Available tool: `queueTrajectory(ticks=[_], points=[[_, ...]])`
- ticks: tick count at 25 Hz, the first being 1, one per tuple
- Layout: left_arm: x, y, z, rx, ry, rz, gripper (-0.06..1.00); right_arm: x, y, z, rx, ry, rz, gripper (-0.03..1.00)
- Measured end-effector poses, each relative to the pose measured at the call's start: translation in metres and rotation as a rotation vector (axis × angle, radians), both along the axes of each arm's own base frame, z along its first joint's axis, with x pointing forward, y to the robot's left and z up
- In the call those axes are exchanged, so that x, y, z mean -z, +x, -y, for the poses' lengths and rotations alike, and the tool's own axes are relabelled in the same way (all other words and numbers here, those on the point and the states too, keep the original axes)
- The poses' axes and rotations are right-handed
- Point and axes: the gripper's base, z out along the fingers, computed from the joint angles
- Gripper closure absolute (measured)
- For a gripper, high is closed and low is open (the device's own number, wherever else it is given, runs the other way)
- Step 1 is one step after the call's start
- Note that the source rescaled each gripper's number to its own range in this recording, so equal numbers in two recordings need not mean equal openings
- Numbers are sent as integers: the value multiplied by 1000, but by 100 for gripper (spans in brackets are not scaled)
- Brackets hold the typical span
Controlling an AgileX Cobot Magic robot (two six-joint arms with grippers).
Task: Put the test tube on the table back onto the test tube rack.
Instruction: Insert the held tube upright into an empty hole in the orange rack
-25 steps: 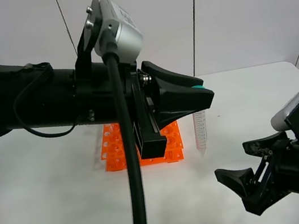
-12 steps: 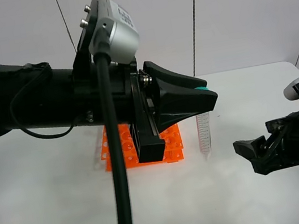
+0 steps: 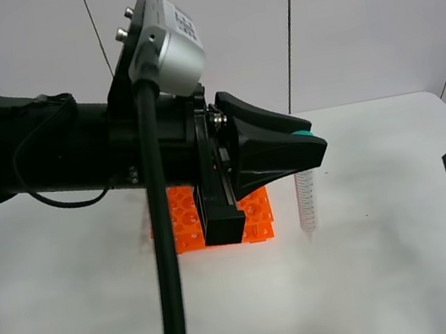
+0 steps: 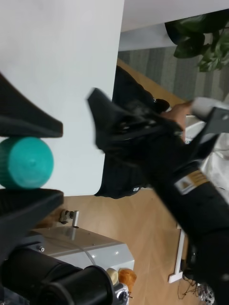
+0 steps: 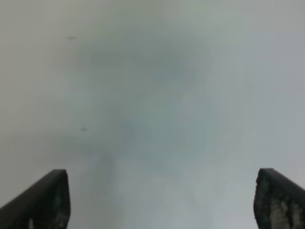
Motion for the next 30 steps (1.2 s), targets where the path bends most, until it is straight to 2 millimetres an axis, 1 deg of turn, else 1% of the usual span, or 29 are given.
queueTrajectory(ticks=[2, 4, 6, 8, 10, 12, 14, 16, 20, 22, 23, 25, 30], points=[[0, 0, 0, 0, 0, 1, 94, -1, -2, 8, 49, 5, -27, -3], [0, 0, 0, 2, -1, 1, 94, 2, -7, 11, 86, 22, -84, -3], [0, 0, 0, 4, -2, 1, 94, 7, -12, 11, 113, 44, -175, 0], [-1, -1, 0, 7, -4, 0, 94, 13, -19, 11, 134, 65, -305, 3], [-1, -1, 0, 7, -4, 0, 94, 16, -24, 10, 142, 77, -407, 5], [-1, -1, 0, 9, -4, 0, 94, 12, -29, 8, 145, 92, -491, 6], [-1, -1, 0, 13, -6, -1, 94, 1, -33, 7, 155, 113, -553, 6], [-1, -1, 0, 14, -7, -1, 94, -16, -30, 5, 178, 148, -527, 6], [-1, -1, 0, 17, -8, -1, 94, -62, -25, 1, 220, 239, -339, 6], [-1, -2, 1, 20, -9, -2, 94, -85, -28, 0, 201, 237, -251, 6], [-1, -2, 1, 21, -10, -2, 94, -93, -29, -1, 181, 224, -223, 6], [-1, -2, 1, 22, -10, -2, 94, -103, -35, -1, 140, 194, -176, 6], [-1, -2, 1, 22, -10, -2, 94, -112, -51, -4, 115, 173, -116, 6]])
